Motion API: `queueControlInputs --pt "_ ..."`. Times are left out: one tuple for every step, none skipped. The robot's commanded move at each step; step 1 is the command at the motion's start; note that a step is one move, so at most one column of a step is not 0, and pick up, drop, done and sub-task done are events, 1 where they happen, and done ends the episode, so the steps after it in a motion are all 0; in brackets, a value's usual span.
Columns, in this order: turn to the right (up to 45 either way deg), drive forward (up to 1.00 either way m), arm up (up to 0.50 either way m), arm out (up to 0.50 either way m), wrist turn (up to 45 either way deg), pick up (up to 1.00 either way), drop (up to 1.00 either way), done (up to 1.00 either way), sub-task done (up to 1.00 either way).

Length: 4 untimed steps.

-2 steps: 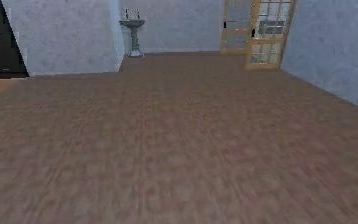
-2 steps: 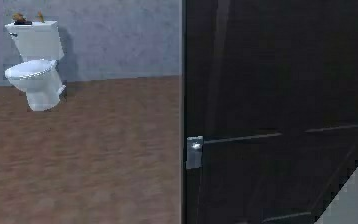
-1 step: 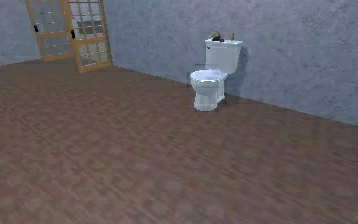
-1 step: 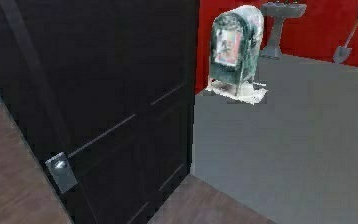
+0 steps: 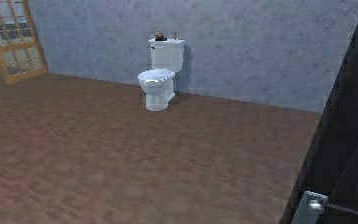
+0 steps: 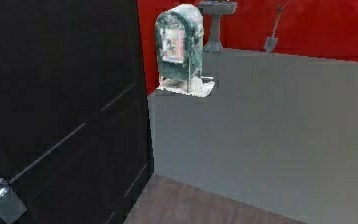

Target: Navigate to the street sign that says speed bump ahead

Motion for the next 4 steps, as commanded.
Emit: queueControlInputs --pt "0.0 1.0 0.0 0.0 0.0 0.0 0.0 0.0 0.0" --pt "45.0 0.0 0.0 0.0 0.0 0.0 0.0 0.0 0.0" --pt "0.0 0.05 0.0 0.0 0.0 0.0 0.0 0.0 0.0" --pt "30.0 0.0 0.0 0.0 0.0 0.0 0.0 0.0 0.0"
